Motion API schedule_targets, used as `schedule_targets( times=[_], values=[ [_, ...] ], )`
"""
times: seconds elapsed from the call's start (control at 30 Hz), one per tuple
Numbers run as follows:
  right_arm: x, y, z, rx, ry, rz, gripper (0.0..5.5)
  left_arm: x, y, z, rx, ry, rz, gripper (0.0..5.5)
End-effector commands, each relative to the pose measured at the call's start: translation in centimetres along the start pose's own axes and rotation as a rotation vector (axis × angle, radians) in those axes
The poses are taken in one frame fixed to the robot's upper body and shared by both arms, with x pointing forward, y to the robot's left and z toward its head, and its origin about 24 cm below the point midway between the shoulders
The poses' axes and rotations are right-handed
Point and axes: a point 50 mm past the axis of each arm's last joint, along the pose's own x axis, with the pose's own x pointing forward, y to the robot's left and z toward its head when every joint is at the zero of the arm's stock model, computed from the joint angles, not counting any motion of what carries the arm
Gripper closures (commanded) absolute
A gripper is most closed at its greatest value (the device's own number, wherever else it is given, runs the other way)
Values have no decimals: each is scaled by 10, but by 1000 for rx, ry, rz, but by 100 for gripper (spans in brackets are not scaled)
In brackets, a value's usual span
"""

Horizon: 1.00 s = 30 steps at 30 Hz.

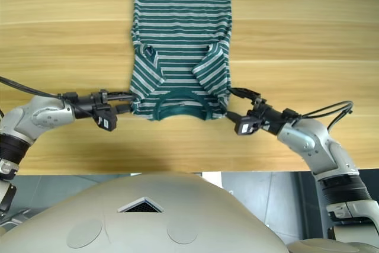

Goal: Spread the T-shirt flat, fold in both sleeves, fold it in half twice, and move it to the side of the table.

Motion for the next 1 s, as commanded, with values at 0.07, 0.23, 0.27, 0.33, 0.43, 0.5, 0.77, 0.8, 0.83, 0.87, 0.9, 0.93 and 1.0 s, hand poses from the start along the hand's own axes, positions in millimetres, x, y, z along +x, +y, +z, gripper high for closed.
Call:
schedule_targets(
  times=[0.07,0.23,0.27,0.33,0.43,0.5,0.77,0.8,0.83,0.87,0.9,0.93,1.0],
  values=[
    [8,23,-9,-7,36,187,167,7,-38,1,-62,14,-202,463],
    [9,25,-8,-7,17,214,254,9,-38,1,-66,10,-200,516],
    [9,26,-8,-6,12,221,269,9,-37,1,-66,9,-198,523],
    [10,27,-8,-5,5,231,310,10,-37,1,-64,7,-195,541],
    [10,29,-7,1,3,230,353,12,-35,0,-60,6,-196,547],
    [9,31,-8,9,7,222,391,13,-35,-1,-63,5,-197,548],
    [8,28,-9,14,12,176,545,14,-42,-2,-122,-2,-180,548],
    [8,28,-9,17,13,171,550,14,-42,-1,-128,-7,-175,548],
    [8,28,-9,17,12,167,550,14,-43,-1,-135,-13,-170,548],
    [9,28,-9,19,10,159,550,14,-43,0,-140,-17,-167,548],
    [10,27,-9,19,7,153,550,14,-44,0,-146,-19,-165,548],
    [11,27,-9,18,5,148,550,15,-45,0,-152,-21,-165,548],
    [12,25,-9,15,2,145,550,14,-49,3,-179,-35,-159,548]
  ],
)
